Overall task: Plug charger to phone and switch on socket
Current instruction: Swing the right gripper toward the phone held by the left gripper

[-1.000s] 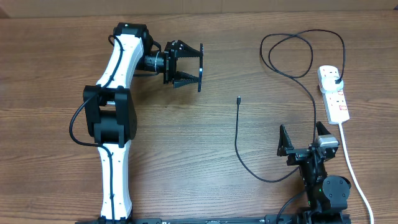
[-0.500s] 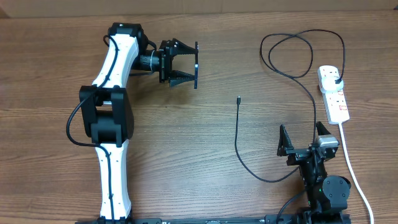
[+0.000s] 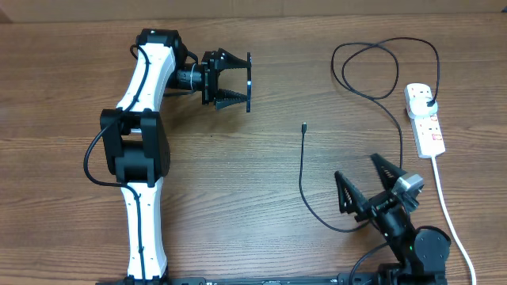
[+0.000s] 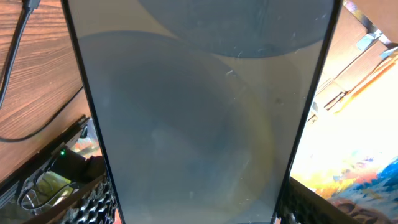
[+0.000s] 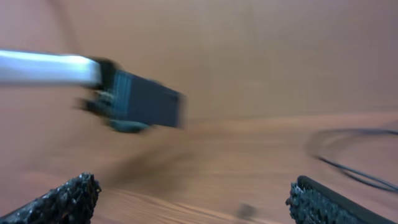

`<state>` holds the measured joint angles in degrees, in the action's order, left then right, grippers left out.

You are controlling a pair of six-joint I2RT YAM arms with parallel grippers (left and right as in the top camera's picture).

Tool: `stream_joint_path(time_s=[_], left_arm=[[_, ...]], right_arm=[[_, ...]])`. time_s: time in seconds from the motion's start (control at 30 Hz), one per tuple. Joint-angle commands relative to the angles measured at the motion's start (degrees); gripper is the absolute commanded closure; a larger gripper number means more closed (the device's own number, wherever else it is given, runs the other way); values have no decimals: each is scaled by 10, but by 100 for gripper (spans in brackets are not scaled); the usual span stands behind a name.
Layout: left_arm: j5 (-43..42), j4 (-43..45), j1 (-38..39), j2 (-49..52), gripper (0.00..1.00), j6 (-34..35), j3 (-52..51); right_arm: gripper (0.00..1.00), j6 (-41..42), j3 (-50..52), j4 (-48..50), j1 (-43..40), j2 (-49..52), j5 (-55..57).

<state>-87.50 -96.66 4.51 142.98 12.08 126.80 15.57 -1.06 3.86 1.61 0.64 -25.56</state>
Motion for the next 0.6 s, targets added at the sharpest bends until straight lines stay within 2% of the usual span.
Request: stream_joint_path(time_s=[0.0, 0.03, 0.07, 0.13, 0.27, 0.33, 0.4, 0.47, 0.57], left_arm=[[-32, -2, -1, 2, 34, 8, 16], [-32, -2, -1, 2, 34, 8, 16], [-32, -2, -1, 2, 35, 8, 16], [-32, -2, -1, 2, 35, 8, 16], [-32, -2, -1, 2, 36, 8, 16], [-32, -2, -1, 2, 36, 8, 16], [-32, -2, -1, 2, 36, 8, 16], [-32, -2, -1, 2, 36, 8, 16], [-32, -2, 0, 2, 36, 8, 16]], right_arm=[[0, 129, 6, 94, 3, -4, -112], [0, 130, 1, 152, 3, -4, -136], [0, 134, -24, 157, 2, -4, -138], [0, 126, -67, 113, -1, 4, -138], [0, 18, -206, -49, -11, 75, -142], [0, -38, -331, -184, -14, 174, -144], [0, -66, -413, -272, -14, 249, -164], [0, -92, -501, -346, -13, 338, -229], [0, -36, -576, -368, -13, 430, -421]])
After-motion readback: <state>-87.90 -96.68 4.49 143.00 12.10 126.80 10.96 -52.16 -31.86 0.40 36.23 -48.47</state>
